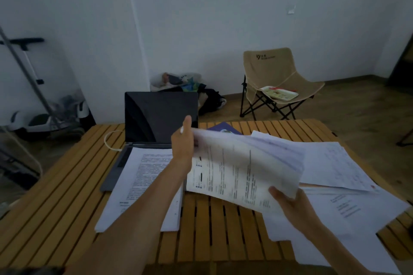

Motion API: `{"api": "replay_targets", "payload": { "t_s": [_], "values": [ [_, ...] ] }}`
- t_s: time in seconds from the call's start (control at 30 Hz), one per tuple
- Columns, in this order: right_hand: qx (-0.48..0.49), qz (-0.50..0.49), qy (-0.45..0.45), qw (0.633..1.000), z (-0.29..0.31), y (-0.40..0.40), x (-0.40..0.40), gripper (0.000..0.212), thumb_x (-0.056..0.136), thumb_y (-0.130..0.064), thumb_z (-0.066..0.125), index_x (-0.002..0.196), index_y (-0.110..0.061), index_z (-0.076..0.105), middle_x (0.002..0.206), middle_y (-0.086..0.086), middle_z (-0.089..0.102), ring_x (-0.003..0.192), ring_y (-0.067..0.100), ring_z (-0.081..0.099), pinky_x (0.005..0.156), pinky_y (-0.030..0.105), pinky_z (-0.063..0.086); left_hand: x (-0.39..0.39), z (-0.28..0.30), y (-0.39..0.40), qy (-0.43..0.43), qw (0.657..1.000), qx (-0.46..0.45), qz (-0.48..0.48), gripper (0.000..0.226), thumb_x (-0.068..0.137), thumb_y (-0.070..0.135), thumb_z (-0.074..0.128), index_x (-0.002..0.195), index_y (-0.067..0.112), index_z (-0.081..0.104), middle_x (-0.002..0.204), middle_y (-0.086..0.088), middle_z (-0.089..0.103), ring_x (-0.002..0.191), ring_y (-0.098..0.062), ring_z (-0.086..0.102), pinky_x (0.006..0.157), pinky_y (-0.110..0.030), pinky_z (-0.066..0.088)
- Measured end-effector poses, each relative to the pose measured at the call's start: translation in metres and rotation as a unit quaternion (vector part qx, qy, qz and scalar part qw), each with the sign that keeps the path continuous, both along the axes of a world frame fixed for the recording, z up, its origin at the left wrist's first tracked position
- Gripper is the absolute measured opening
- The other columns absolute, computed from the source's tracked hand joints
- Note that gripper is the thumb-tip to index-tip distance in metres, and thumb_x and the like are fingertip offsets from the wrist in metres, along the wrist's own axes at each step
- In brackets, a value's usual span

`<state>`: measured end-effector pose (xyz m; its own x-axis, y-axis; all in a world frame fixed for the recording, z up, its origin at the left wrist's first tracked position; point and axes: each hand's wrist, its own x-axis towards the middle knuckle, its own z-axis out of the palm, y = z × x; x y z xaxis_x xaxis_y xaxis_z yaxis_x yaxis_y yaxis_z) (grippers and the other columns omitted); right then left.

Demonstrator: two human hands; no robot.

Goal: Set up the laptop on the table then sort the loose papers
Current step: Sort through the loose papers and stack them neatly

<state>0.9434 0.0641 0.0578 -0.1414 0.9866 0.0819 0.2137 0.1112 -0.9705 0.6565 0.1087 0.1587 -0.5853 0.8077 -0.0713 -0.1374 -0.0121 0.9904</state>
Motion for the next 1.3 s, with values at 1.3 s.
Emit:
{"api": "replay_targets", "payload": {
  "t_s": [1.3],
  "values": [
    [-0.363, 0.162, 0.234, 0.887, -0.018, -0.052, -0.219, 0.043, 0.092, 0.003, 0.062, 0.132, -0.011, 0.055, 0.125, 0.016, 0.065, 0.109, 0.034, 0.067, 0.077, 0.042, 0.061, -0.215, -0.027, -0.055, -0.001, 0.989, -0.127, -0.075, 0.028, 0.095, 0.034, 0.061, 0.101, 0.007, 0.067, 0.104, -0.017, 0.073, 0.087, -0.027, 0.071, 0.072, -0.035, 0.054]
  ]
}}
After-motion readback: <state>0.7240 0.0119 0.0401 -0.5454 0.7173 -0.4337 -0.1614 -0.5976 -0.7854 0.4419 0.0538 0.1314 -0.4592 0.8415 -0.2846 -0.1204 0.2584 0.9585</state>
